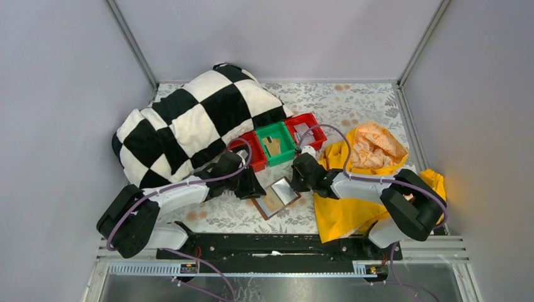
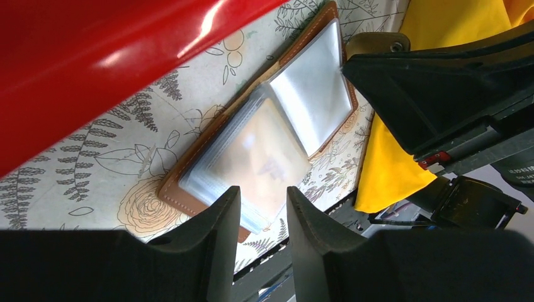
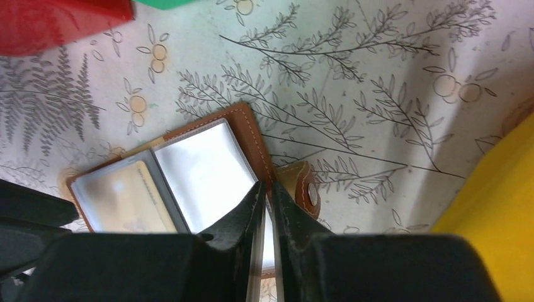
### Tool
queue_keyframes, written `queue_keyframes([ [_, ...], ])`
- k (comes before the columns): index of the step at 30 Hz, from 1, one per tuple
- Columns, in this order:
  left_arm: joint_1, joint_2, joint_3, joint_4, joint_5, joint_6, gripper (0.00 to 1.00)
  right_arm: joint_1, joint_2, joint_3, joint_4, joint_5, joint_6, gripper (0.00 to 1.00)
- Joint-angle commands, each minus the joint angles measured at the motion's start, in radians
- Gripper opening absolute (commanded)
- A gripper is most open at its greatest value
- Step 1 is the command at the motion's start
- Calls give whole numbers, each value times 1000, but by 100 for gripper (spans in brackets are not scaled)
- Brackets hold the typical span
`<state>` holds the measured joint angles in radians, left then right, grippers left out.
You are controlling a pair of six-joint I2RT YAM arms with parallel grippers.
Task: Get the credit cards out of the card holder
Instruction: Remove the credit card from the card holder.
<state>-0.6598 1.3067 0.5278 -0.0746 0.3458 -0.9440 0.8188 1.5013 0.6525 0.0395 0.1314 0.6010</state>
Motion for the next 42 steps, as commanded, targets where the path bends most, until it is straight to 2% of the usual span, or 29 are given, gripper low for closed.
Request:
queue_keyframes([
  [1,-4,-9,22,30,5,-3,37,-1,66,-86,38,-72,49,15],
  [6,-4,-10,25,-5,-16,11,37,4,57,-156,141,-171,110,14],
  [14,-4,-82,25,-111,-51,35,37,41,-36,-185,128,-163,168,15],
  [20,-6,-135,-35,-132,-37,25,36,41,-104,-178,145,-214,116,23],
  [25,-5,-146,-90,-78,-9,-11,36,38,-85,-143,150,-255,73,31],
  [29,-6,-113,-96,-57,-7,-11,36,37,-55,-122,154,-260,72,34],
  [36,-6,-92,-101,-30,-23,-9,36,35,-47,-143,161,-257,103,29],
  [42,-6,-78,-78,-20,-24,-2,36,37,-51,-228,273,-314,203,25],
])
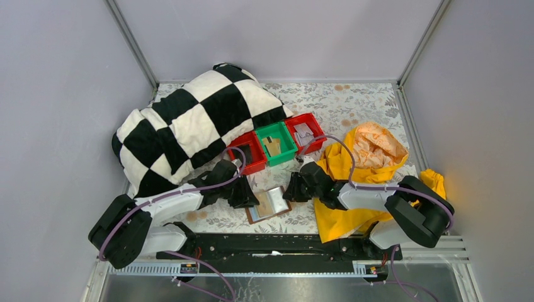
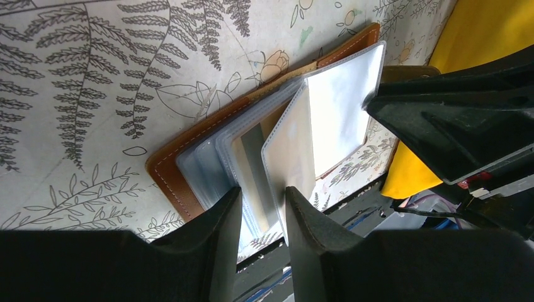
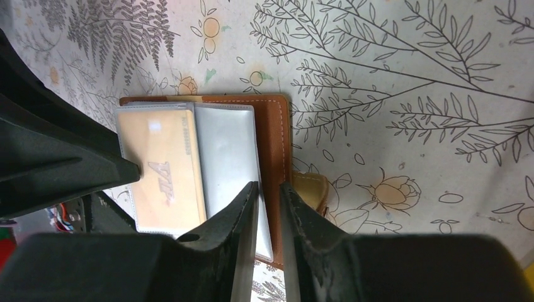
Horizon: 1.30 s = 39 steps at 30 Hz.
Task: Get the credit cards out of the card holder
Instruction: Remove the credit card from the card holder.
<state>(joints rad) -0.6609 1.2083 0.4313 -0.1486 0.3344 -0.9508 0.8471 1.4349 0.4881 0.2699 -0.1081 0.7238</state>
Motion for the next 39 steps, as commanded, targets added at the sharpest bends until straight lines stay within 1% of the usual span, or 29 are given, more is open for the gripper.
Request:
queue_keyframes([
  [1,-5,20,22,60,-11,1,36,9,23,-72,60,-81,97,25],
  [7,-5,-3,40,83,17,-11,36,15,47,-94,111,-82,135,24],
  [17,-16,-8,83,77,52,-4,36,13,74,-88,135,-91,142,25],
  [26,-53,32,108,111,64,-19,36,14,78,-93,152,-93,157,25],
  [33,-77,91,151,140,66,-16,36,13,44,-100,127,-81,162,24],
  [39,-87,101,167,139,57,-7,36,13,-64,-105,46,-29,145,26],
])
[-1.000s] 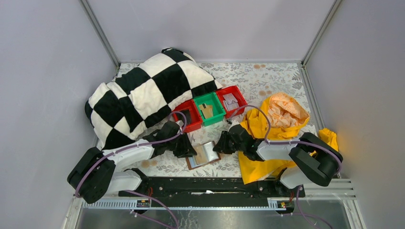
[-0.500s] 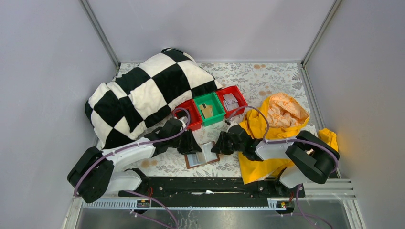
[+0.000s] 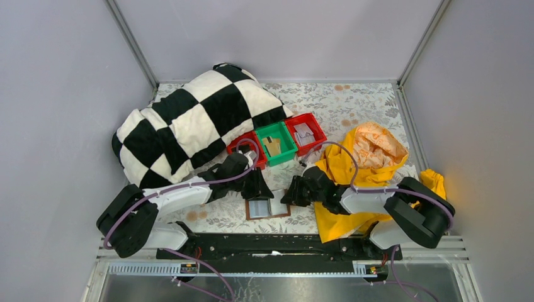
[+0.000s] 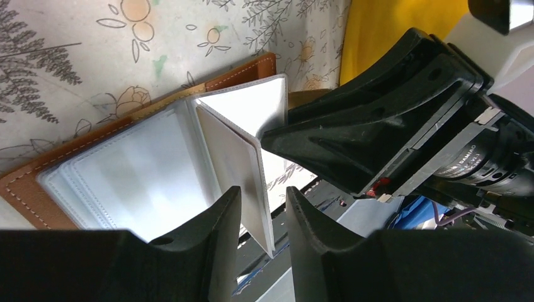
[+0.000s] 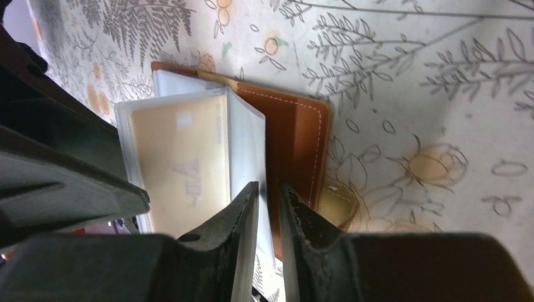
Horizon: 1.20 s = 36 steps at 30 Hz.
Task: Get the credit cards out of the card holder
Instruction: Remove the credit card from the card holder.
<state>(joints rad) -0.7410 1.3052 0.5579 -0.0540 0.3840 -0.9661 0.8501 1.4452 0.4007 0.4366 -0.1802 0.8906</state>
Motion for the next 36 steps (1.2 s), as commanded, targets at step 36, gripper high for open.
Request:
queue_keyframes([
  [36,-24,38,25,32,-39,23,35,25,-148,105,-126,-59,-80,49],
])
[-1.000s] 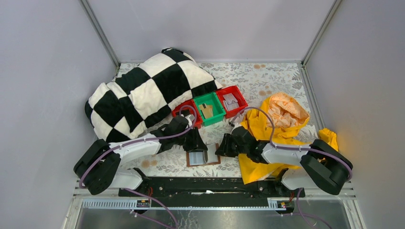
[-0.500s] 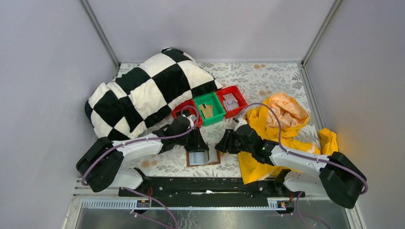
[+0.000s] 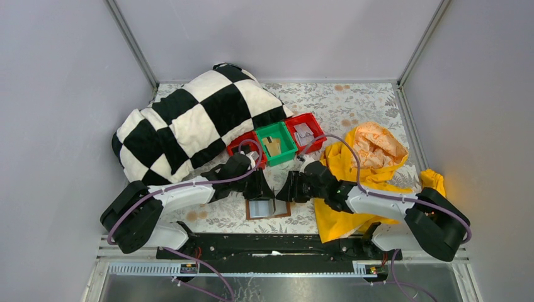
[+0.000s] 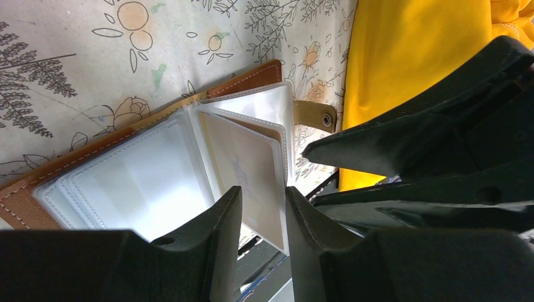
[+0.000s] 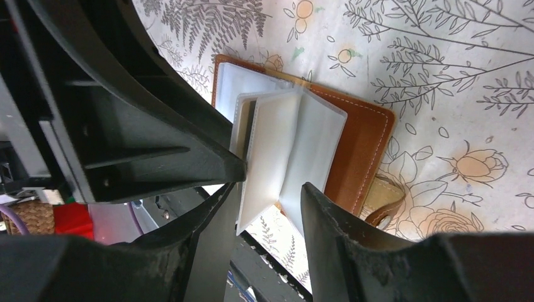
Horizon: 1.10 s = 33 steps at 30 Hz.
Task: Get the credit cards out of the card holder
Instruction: Remove the credit card from the card holder.
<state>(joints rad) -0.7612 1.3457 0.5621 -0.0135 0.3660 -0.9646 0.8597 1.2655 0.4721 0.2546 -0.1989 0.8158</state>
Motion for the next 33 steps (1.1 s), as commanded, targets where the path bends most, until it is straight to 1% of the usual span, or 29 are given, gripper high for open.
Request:
queue_keyframes([
  [1,-4,-3,22,-9,-21,21,35,18,39,33,64,-45,-3,49],
  [8,-3,7,28,-5,-16,23,35,27,92,34,91,-66,-3,49],
  [15,-4,-7,31,-12,-13,26,36,27,119,16,95,-36,11,46],
  [23,-4,-43,48,-89,-41,59,40,27,116,-4,60,18,12,45],
  [28,6,-97,44,-199,-114,81,40,27,103,-9,-12,82,0,45],
  [30,10,-149,52,-276,-209,66,40,27,79,2,-65,115,-18,45],
  [31,8,-192,53,-298,-254,51,42,27,64,12,-97,132,-34,45],
  [33,8,-276,52,-310,-308,36,49,26,25,32,-152,162,-59,45],
])
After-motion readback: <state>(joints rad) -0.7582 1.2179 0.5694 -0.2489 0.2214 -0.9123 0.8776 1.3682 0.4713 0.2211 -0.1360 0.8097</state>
